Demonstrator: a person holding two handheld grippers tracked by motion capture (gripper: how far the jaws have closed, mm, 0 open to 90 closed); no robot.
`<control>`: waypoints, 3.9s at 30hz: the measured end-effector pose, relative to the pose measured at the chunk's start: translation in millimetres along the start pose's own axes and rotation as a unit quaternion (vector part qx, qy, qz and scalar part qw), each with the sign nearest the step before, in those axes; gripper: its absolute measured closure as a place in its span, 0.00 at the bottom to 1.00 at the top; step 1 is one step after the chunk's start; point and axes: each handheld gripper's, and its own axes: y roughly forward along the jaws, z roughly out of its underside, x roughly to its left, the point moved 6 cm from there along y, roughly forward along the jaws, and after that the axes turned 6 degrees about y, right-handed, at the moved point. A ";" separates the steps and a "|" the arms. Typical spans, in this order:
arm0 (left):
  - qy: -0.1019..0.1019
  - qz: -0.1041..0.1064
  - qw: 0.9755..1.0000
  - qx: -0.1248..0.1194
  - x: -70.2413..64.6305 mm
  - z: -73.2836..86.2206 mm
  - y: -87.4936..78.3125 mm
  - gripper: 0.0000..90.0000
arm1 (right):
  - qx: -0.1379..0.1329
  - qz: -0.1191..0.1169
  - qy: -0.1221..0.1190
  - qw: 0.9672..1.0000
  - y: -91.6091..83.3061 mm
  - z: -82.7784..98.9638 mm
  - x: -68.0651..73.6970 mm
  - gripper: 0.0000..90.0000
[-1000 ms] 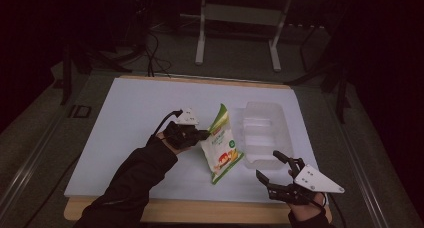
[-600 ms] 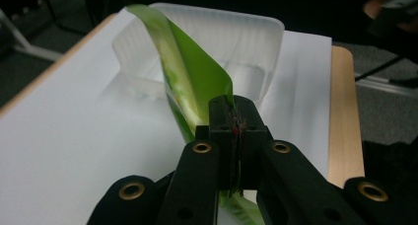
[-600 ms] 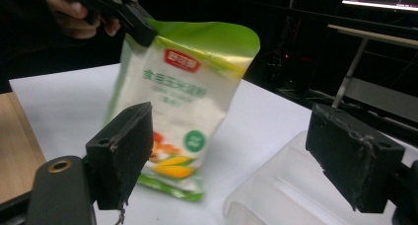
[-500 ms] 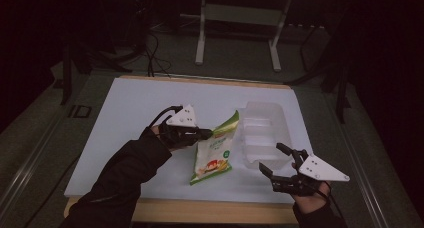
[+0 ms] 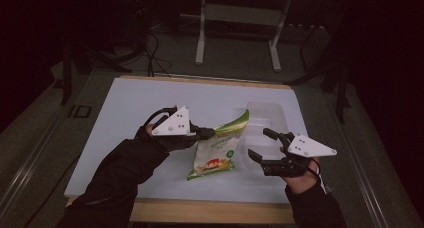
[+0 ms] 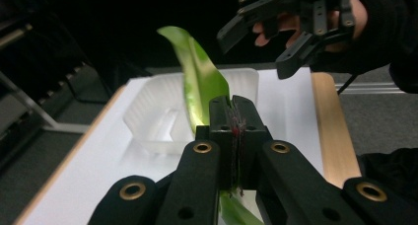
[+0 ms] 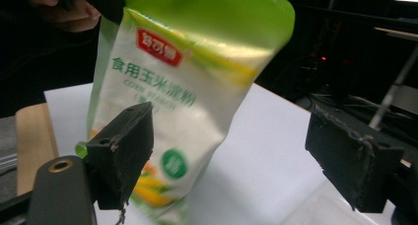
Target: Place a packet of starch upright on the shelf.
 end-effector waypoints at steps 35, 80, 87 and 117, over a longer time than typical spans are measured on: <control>-0.044 0.029 0.998 -0.032 -2.7 -9.3 2.9 0.99 | 0.119 -0.175 -0.010 0.977 29.4 -12.6 19.5 0.90; -0.230 0.008 0.972 -0.042 -6.5 102.5 -2.4 0.00 | 0.089 -0.091 -0.018 0.992 -45.8 -55.9 -88.3 0.91; -0.244 0.007 0.968 -0.051 -13.8 115.3 -4.5 0.00 | 0.115 -0.087 -0.006 0.989 -40.6 -39.3 -99.8 0.91; -0.246 0.012 0.969 -0.025 -31.7 142.6 2.9 0.00 | 0.151 -0.096 0.051 0.983 -15.9 47.9 -109.1 0.91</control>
